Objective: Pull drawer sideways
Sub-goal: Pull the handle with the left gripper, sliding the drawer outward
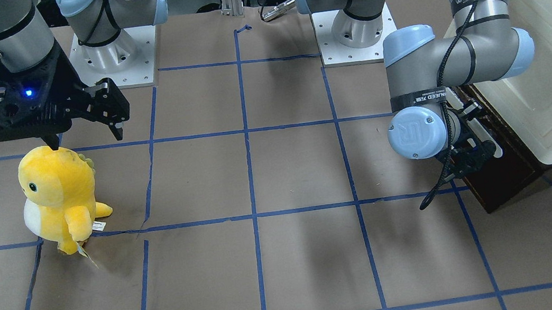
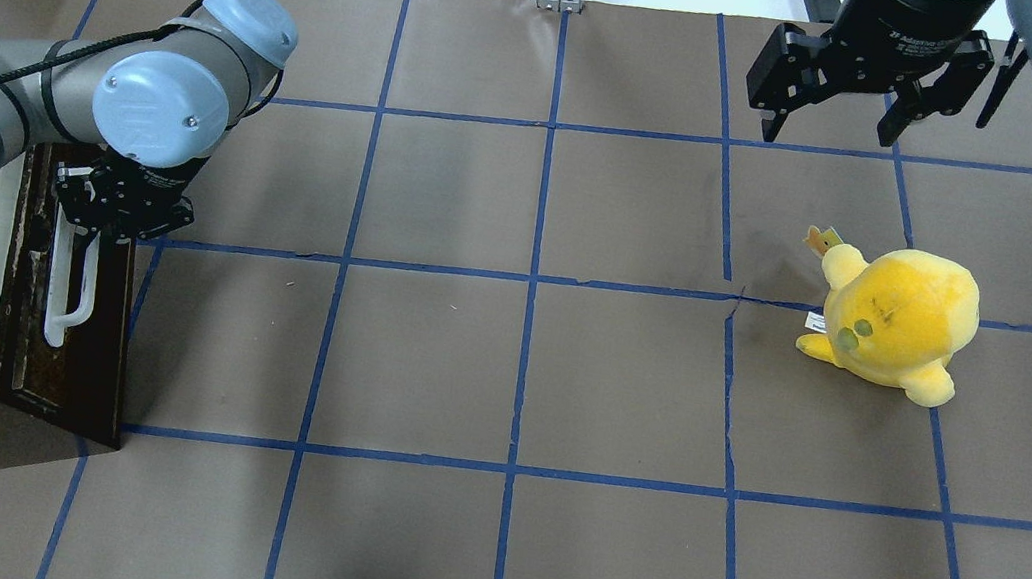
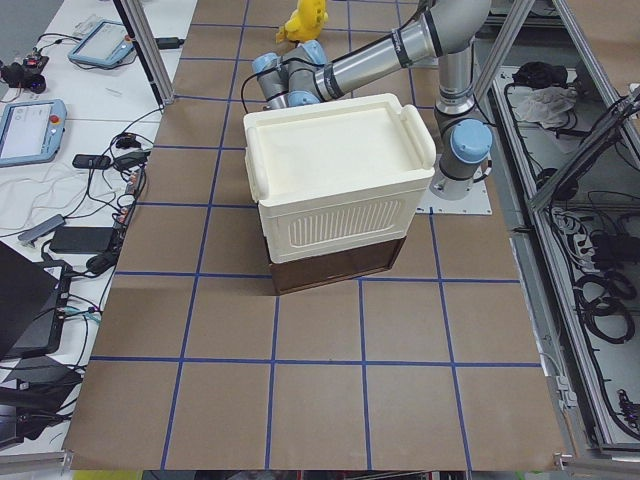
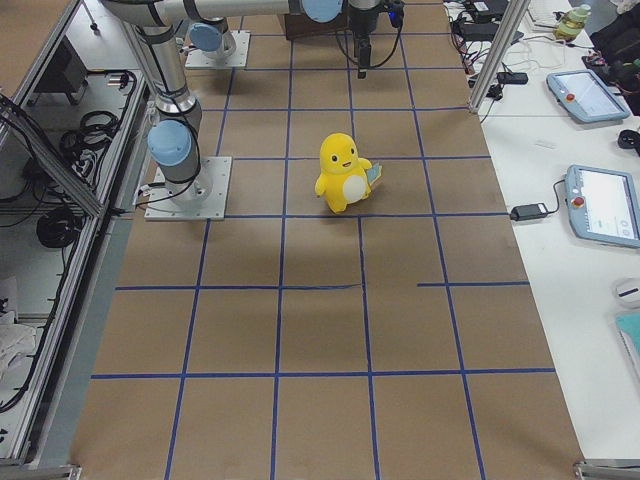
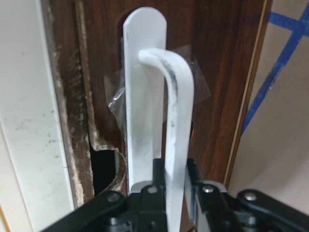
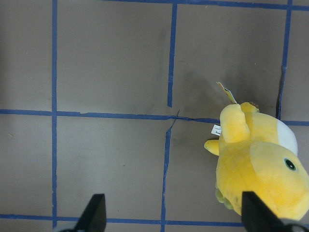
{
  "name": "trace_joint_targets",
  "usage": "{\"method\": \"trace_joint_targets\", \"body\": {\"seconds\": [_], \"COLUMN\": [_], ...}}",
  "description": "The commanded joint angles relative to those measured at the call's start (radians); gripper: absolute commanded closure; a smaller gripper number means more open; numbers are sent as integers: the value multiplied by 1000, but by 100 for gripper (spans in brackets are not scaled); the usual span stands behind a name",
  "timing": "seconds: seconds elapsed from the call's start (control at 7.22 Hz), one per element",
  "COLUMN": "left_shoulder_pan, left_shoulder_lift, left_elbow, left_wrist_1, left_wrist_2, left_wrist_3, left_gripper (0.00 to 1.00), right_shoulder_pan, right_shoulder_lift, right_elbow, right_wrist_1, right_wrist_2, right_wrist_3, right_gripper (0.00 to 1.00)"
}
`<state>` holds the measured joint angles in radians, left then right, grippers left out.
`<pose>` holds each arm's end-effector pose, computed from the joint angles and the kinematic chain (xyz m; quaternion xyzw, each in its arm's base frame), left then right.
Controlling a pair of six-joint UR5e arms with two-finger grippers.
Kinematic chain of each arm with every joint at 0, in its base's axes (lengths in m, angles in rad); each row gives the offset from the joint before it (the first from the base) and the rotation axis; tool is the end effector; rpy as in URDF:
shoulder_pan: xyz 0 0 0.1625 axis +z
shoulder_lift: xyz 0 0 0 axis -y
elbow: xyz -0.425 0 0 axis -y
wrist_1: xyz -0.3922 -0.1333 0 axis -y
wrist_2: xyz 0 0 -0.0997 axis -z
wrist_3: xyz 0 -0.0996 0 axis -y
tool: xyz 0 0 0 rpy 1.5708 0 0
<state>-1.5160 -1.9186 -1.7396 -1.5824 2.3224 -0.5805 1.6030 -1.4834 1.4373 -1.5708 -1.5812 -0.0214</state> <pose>-0.0359 -0.5381 0.2552 -0.1894 0.8830 0.1424 0.4052 0.1494 -0.5285 0.5091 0.0267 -0.9994 0.0231 0.0051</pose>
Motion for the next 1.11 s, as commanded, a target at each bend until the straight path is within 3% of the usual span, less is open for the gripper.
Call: {"method": "trace_joint_targets", "body": {"seconds": [0.0,0.97], "left_shoulder_pan": [-6,-27], "left_shoulder_lift": [-3,-2], "left_elbow": [0,5], "left_wrist_1": [-5,-7], "left_wrist_2": [0,-6], "left_wrist_3": [-5,-13], "left_gripper": [87,87], "right_shoulder_pan": [0,0], "right_shoulder_lift": [0,0], "right_elbow": [0,0], "right_wrist_1": [0,0], "right_wrist_2": [1,0], "right_wrist_3": [0,0], "right_gripper": [0,0]}}
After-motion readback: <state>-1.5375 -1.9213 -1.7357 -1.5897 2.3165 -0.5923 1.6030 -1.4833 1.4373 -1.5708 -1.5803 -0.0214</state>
